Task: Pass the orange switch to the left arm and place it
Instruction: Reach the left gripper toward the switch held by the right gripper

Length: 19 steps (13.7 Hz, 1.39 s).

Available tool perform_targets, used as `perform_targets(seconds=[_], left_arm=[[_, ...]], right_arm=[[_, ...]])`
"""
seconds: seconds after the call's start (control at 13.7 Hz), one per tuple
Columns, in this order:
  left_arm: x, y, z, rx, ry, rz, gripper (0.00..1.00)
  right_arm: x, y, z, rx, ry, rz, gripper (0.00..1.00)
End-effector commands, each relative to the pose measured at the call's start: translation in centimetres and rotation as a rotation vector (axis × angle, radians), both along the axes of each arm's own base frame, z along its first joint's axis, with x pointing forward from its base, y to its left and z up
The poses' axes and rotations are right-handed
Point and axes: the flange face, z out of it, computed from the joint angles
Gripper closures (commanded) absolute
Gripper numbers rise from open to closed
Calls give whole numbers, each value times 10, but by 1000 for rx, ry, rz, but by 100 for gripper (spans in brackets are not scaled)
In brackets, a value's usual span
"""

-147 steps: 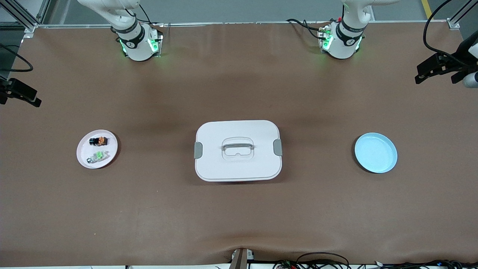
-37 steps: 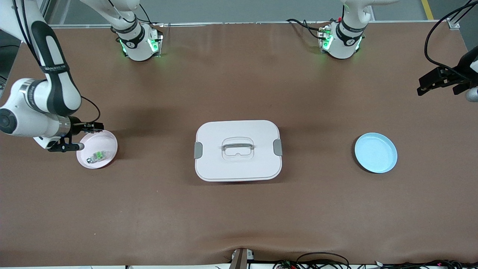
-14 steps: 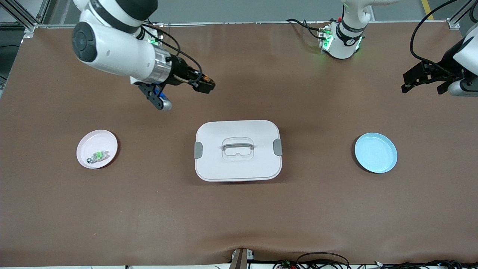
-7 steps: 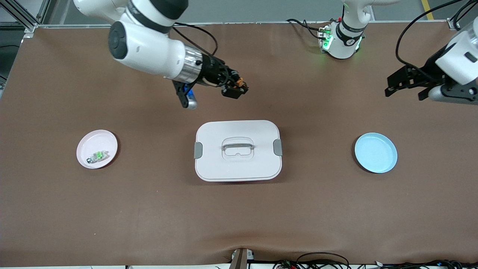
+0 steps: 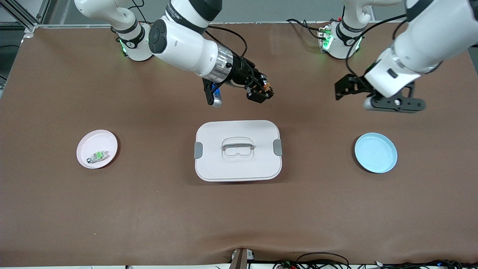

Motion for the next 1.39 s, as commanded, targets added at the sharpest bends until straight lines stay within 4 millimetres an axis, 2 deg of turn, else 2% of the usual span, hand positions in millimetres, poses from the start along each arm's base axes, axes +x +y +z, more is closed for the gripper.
perform_targets(seconds=[0.0,0.29,0.58,0.73,0.88,1.17,1.31], left_arm=[[-12,1,-6,-37,17,26,0],[-28,-4,1,-187,14,67,0],[-61,-2,-16,-276,-38,64,0],[-65,-4,-18,-330,-39,53,0],[-63,-9,-20,-409,-46,57,5],[-69,-13,-45,-498,-94,-14,16],[-72,-30,-48,-536,-120,-4,18]], right_arm=[[7,13,6,57,41,-72,82],[8,20,6,85,66,-81,81],[3,27,3,87,58,-82,81],[4,27,2,87,59,-83,81],[3,28,2,86,60,-80,81],[3,28,2,85,57,-79,81],[2,29,1,85,58,-78,81]])
